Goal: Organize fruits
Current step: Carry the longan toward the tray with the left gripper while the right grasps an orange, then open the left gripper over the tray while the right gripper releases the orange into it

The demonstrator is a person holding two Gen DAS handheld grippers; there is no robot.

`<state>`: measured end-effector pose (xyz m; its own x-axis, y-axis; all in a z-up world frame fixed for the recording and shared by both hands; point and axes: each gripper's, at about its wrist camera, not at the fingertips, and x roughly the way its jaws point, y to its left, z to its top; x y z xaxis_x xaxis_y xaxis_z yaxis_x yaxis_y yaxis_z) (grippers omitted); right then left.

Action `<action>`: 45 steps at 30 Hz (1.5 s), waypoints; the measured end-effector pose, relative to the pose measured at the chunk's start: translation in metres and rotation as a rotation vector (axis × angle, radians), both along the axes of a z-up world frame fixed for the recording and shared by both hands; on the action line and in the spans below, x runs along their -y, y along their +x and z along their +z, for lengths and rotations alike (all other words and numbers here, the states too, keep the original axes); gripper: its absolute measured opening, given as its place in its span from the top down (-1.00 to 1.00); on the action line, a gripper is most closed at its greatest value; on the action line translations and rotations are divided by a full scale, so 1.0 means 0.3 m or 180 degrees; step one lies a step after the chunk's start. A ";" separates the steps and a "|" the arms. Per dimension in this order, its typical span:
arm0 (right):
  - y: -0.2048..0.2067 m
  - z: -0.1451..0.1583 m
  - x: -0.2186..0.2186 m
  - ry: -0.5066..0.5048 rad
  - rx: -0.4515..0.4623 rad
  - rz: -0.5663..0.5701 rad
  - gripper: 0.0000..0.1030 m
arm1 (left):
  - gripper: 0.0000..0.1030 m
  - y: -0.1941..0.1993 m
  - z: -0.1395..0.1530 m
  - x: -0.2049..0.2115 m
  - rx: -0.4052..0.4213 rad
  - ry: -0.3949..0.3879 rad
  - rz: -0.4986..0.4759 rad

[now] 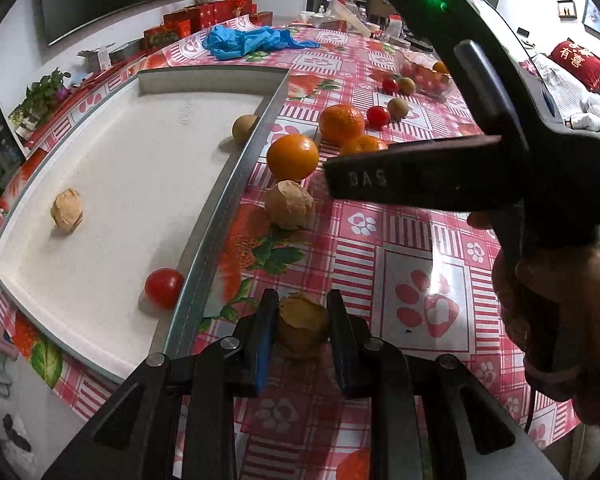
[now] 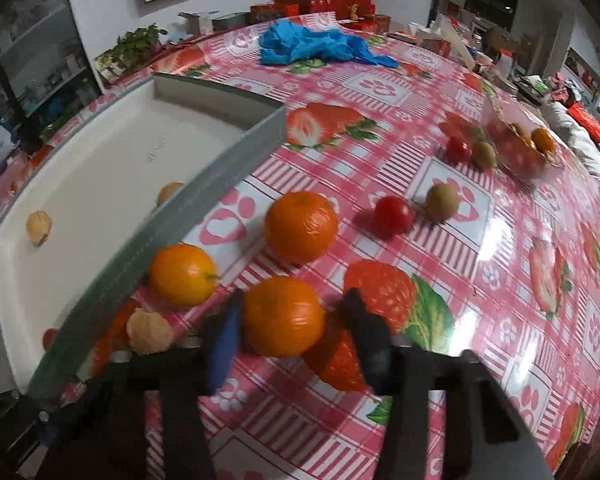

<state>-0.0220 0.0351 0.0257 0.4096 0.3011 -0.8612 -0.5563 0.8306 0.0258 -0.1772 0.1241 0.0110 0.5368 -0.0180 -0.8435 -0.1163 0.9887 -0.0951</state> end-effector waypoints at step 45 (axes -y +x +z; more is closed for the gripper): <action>-0.060 0.205 -0.294 0.0408 -0.0228 0.0502 0.23 | 0.49 0.070 0.176 -0.476 0.0322 0.0226 0.0714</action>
<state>-0.0398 0.1232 0.0872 0.2879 0.4656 -0.8368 -0.6721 0.7207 0.1698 -0.1561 0.2670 0.0637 0.6023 0.1684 -0.7803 -0.3268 0.9438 -0.0486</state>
